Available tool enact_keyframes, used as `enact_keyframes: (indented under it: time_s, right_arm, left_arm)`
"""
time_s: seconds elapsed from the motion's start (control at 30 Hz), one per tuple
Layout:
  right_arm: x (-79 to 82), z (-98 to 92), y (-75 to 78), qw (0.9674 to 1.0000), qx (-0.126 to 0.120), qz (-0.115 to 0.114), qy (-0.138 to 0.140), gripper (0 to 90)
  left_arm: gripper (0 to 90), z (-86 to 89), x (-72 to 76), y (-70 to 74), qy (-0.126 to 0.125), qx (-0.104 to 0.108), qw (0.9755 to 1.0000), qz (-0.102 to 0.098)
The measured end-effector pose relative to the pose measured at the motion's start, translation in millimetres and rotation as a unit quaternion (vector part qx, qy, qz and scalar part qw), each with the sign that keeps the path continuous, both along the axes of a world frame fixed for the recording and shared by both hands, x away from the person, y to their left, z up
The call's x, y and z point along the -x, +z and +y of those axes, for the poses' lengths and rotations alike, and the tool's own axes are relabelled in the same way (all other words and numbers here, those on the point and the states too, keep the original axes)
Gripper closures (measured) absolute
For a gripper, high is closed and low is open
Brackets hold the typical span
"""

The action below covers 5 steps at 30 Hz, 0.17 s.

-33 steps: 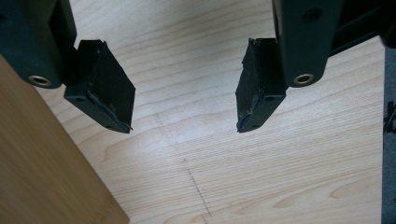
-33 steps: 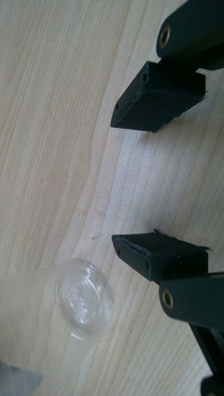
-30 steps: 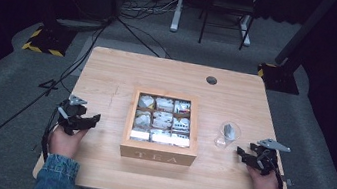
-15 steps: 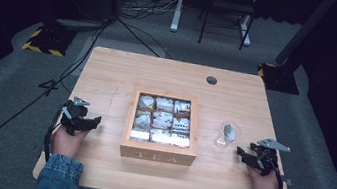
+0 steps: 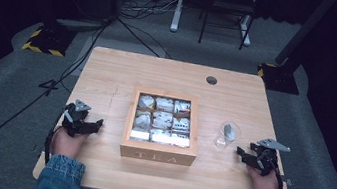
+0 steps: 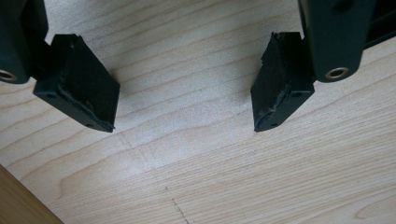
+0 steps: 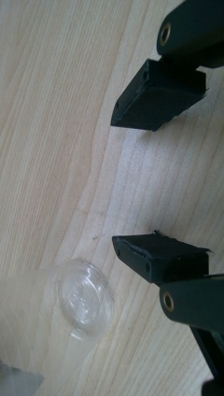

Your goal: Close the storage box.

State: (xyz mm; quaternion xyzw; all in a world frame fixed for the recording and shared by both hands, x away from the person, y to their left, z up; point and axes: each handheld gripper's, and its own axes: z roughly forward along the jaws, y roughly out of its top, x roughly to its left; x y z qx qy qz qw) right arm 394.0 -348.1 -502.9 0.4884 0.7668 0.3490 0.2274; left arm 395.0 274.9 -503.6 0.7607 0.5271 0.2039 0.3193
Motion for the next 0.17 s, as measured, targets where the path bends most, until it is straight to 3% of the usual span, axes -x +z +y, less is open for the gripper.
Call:
enact_keyframes:
  time_s: [0.17]
  right_arm:
    - [0.0,0.0,0.0,1.0,0.0,0.0,0.0,36.3]
  left_arm:
    - [22.5,-0.1,-0.4,-0.2,-0.003,0.0,1.0,0.0]
